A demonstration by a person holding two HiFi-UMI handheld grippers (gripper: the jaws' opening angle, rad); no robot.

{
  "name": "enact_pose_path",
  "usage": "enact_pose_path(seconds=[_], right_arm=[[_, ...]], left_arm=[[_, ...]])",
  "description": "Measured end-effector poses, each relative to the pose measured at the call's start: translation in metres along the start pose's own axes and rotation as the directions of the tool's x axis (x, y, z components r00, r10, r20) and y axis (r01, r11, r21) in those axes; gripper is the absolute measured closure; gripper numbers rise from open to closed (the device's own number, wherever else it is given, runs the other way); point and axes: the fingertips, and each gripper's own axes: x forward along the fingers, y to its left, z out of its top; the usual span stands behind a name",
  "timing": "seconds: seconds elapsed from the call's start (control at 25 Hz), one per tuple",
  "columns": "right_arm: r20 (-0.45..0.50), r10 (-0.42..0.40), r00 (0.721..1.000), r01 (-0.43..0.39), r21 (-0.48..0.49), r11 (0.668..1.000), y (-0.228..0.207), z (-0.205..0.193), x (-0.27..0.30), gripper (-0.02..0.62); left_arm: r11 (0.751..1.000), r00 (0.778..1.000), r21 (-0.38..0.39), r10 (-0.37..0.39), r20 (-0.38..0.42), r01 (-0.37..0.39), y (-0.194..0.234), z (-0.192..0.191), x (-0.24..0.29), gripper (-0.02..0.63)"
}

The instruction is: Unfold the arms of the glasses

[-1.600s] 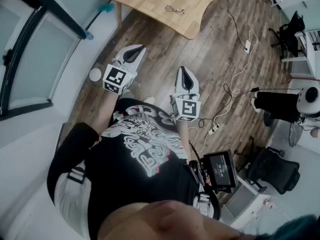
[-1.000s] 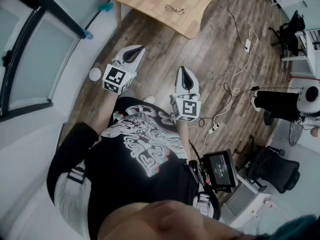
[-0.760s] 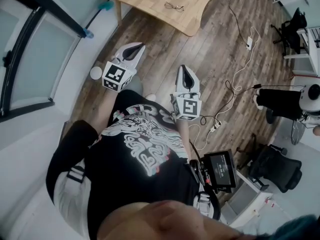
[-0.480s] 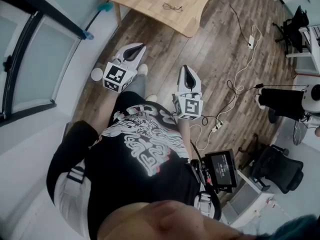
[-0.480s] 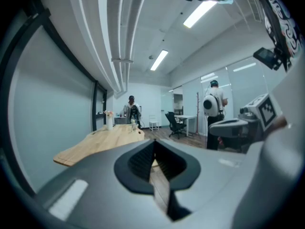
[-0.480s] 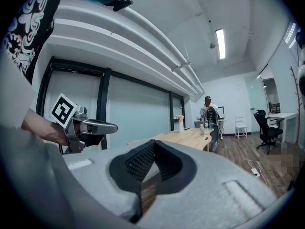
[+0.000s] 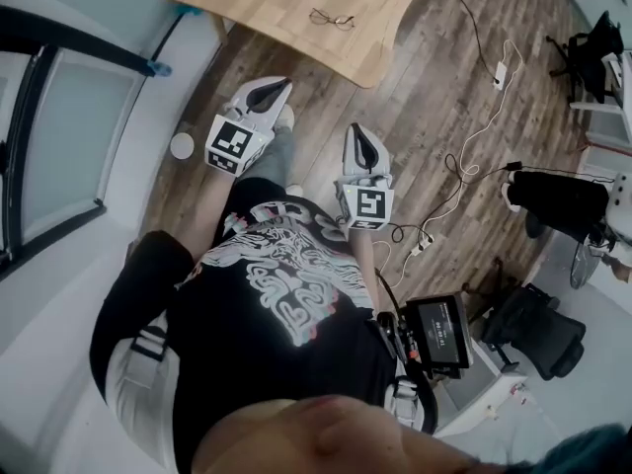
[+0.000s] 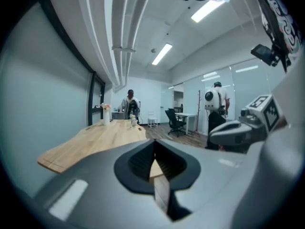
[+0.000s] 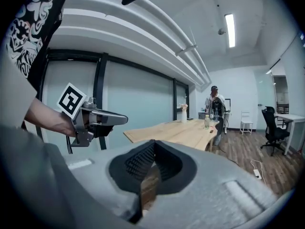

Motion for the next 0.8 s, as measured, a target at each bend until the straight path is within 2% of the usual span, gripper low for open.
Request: enact_pose_path(seconds=[0.2,0.44,0.68,0.8], right_arm=[[-0.026,-0.017,1.000,0.017,0.004,1.000,-0.043,0.010,0.077,0.597],[-0.001,-0.092,0.996,0.092,0.007,0.996,-0.098,0.035,0.152,0.595],[-0.015,-0.109,0.994,0.109,-0.017,0.994,-0.118,0.050,0.210,0.597],[-0.045,-0.086,0.995,0.083,-0.058,0.995,-0.118,0.050,0.227,0.595]], left_arm=[[0.999,0.999,0.023,-0.038,-0.012,0.038,0.054,0.010,0.066,0.617],[0.999,1.000,0.035,-0.007,0.026,0.006,0.131,0.029,0.120,0.617],[0.999,0.999,0.014,0.031,0.043,-0.032,0.188,0.033,0.149,0.617],[1.000,0.998,-0.024,-0.014,0.060,0.015,0.199,0.037,0.156,0.617]])
